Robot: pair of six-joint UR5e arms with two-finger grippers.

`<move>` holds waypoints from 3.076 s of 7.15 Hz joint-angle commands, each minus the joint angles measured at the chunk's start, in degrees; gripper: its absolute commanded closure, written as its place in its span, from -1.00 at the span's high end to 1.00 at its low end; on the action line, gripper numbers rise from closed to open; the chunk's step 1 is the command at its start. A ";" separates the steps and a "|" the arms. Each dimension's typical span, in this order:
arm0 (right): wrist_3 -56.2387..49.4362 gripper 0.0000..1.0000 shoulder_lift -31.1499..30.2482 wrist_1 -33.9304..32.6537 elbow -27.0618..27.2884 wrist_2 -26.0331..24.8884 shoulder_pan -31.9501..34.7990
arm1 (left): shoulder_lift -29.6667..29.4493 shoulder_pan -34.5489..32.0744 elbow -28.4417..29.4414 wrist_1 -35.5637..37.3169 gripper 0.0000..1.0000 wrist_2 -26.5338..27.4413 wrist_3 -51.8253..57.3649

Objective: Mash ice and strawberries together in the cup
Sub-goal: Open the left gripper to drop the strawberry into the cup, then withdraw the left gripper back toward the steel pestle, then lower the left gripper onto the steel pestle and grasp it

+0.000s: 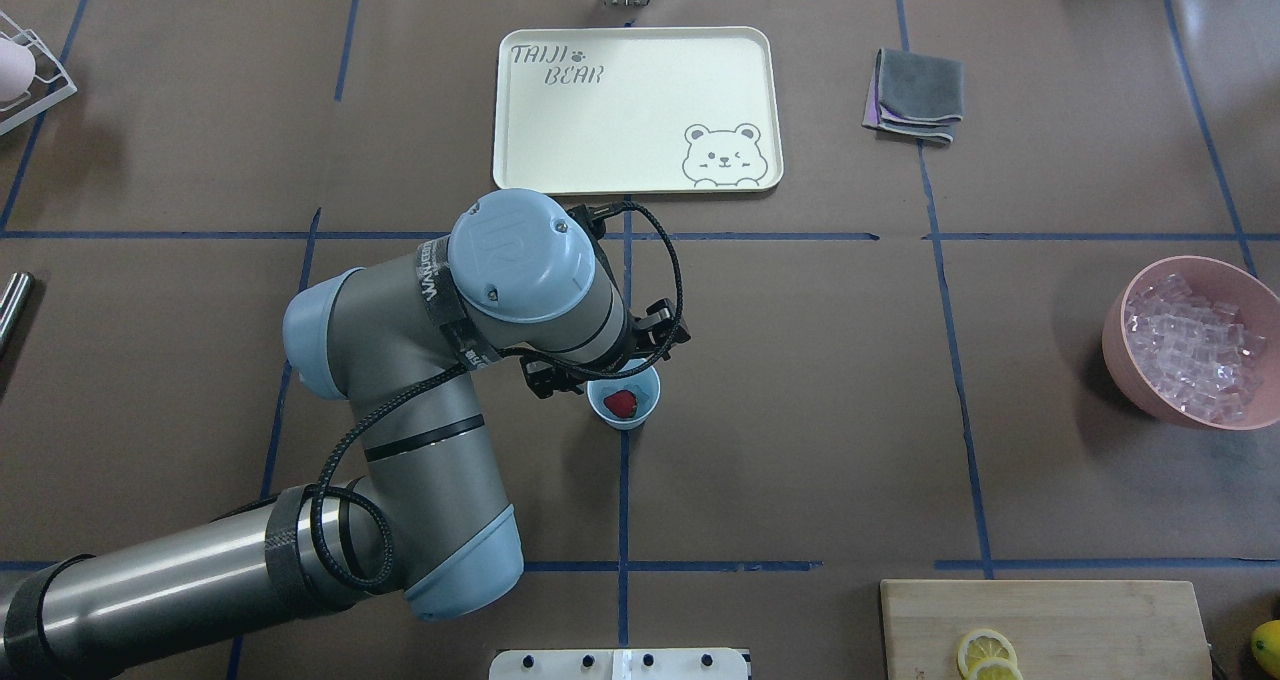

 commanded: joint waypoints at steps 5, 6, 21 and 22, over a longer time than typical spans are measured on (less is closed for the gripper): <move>-0.06 0.98 2.27 -0.03 -3.15 2.32 0.00 | 14.20 -19.02 -9.36 10.46 1.00 -11.42 36.37; 0.03 0.98 2.54 -0.03 -3.07 2.51 0.00 | 19.55 -22.80 -10.68 10.37 1.00 -13.54 44.46; 1.09 0.98 3.51 0.15 -2.72 3.12 0.00 | 47.83 -38.66 19.77 -44.95 1.00 -17.08 54.50; 1.17 0.98 4.20 0.15 -2.89 3.04 0.00 | 46.34 -38.66 21.11 -45.78 1.00 -16.99 51.95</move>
